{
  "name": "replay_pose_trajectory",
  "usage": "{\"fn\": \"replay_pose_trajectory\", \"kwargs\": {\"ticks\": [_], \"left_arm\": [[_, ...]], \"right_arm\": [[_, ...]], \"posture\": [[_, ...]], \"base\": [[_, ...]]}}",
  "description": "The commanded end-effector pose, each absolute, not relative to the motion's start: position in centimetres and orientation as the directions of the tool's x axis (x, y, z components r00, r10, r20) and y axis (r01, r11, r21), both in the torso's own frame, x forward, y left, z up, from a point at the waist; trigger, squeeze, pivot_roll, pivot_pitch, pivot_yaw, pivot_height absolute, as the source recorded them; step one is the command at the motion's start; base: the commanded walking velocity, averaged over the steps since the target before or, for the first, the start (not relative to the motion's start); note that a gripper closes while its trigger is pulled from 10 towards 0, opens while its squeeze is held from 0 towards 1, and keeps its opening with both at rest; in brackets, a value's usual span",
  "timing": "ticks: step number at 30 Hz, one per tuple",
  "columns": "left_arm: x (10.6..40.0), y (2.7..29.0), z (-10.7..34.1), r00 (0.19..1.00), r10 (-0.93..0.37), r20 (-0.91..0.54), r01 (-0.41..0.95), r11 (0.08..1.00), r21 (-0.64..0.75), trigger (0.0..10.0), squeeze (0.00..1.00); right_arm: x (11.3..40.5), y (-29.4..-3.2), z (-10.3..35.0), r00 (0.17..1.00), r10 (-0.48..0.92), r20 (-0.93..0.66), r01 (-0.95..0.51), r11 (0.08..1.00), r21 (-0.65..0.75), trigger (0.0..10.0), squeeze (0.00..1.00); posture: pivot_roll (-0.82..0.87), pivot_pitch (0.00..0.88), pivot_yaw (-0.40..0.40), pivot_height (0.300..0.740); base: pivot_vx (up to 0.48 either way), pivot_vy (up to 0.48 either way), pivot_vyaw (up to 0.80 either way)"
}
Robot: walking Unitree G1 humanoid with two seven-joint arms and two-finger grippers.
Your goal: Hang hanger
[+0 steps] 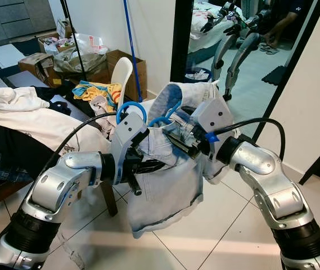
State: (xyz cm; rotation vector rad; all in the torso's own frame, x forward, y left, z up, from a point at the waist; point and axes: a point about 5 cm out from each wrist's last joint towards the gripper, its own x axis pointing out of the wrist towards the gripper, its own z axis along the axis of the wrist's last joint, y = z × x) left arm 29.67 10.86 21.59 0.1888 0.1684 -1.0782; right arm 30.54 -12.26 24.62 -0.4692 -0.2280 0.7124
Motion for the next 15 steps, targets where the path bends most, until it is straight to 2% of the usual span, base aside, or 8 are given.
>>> {"fn": "replay_pose_trajectory", "kwargs": {"ticks": [1,7,15], "left_arm": [[29.37,10.99,22.91,0.457,-0.872,-0.175,0.889,0.438,0.135,0.0,0.00],[29.37,10.96,23.00,0.453,-0.875,-0.171,0.890,0.433,0.140,0.0,0.00],[29.30,10.75,23.07,0.442,-0.881,-0.168,0.895,0.422,0.142,0.0,0.00]], "right_arm": [[30.52,-12.49,23.08,0.737,0.675,-0.022,-0.620,0.663,-0.420,10.0,0.00],[30.20,-12.51,22.91,0.711,0.703,0.015,-0.684,0.695,-0.221,10.0,0.00],[30.11,-12.49,23.38,0.700,0.713,0.046,-0.700,0.697,-0.156,10.0,0.00]], "posture": [[0.00,0.079,0.025,0.740],[0.00,0.078,0.024,0.740],[0.00,0.078,0.025,0.740]], "base": [[0.000,0.000,0.00],[0.000,0.000,0.00],[0.000,0.000,0.00]]}}
